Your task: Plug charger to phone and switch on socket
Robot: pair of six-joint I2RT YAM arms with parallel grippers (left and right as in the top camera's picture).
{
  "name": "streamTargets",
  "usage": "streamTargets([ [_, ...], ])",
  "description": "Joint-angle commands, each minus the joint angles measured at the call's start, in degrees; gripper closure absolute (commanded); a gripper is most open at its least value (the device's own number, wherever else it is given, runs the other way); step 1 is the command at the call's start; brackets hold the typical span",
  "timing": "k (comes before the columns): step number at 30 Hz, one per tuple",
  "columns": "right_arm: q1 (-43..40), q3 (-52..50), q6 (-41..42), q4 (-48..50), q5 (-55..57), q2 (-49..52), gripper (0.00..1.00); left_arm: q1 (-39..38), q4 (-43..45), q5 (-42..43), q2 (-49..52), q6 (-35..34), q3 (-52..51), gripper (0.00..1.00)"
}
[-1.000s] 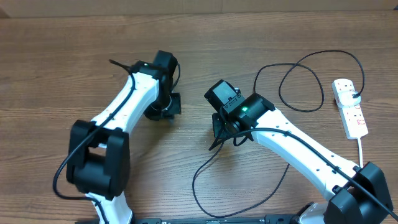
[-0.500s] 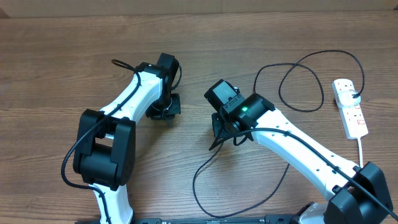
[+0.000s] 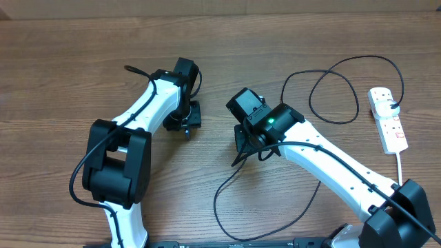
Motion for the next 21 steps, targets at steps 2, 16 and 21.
streamTargets([
  [2,-0.11,-0.61,-0.28,0.26,0.79,0.15,0.96,0.37,3.3,-2.75,1.77,-0.46,-0.17,0.5],
  [16,-0.11,-0.61,-0.28,0.7,0.76,0.15,0.96,3.1,5.86,-4.35,1.77,-1.88,-0.15,0.92],
  [21,-0.11,-0.61,-0.28,0.96,0.66,0.15,0.96,4.76,6.16,-4.13,1.77,-1.88,-0.15,0.68],
])
